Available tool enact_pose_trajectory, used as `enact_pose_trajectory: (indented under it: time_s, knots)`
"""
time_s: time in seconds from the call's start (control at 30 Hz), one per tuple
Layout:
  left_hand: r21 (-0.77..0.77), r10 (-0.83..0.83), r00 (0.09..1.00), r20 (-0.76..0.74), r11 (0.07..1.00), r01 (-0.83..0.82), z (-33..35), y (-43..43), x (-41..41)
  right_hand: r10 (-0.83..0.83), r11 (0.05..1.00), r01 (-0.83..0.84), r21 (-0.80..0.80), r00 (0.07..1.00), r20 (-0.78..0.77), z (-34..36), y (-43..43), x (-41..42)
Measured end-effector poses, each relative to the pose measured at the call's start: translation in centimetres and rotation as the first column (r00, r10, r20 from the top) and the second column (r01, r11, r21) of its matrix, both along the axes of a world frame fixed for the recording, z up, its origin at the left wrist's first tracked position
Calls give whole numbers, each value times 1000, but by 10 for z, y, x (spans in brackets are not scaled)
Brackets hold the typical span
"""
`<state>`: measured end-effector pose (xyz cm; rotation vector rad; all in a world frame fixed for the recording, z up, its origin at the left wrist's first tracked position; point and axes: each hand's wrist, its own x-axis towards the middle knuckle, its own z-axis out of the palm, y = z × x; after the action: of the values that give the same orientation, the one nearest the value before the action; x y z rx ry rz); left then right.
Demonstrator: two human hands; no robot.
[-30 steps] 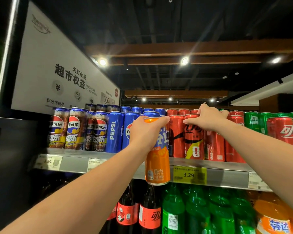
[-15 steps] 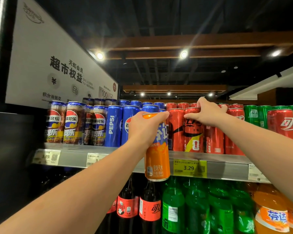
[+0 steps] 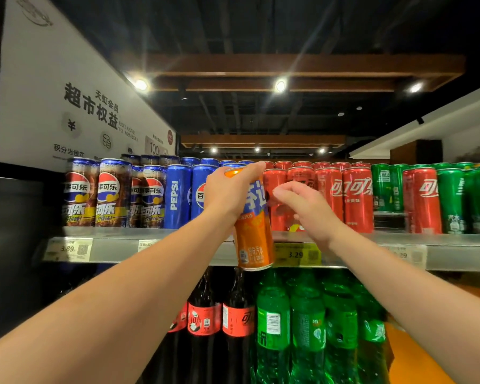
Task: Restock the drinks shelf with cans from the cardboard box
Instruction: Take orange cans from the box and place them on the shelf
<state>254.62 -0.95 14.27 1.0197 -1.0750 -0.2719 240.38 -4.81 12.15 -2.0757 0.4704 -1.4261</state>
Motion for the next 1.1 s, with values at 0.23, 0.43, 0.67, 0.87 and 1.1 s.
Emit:
enact_pose_trajectory:
  time_s: [0.23,0.43,0.67,0.87,1.1]
  knots:
    - [-1,-102,993,52,995,102,-5,15,-12,115,971,-93,220,989,-90,-40,33,8]
    - [104,-265,961,78,961,256,-15,12,-37,29,965,-15,261,998,-49,-52,45,-18]
    - [104,-468,876,-114,872,479,-20,17,-86,-100,959,112,260,993,-58,-57,50,-72]
    - [108,-546,823,-156,819,563,-32,15,-150,-173,948,184,259,983,-63,-57,52,-135]
    - [133,-597,788,-149,778,615,-48,13,-248,-177,940,174,292,984,-17,-58,54,-237]
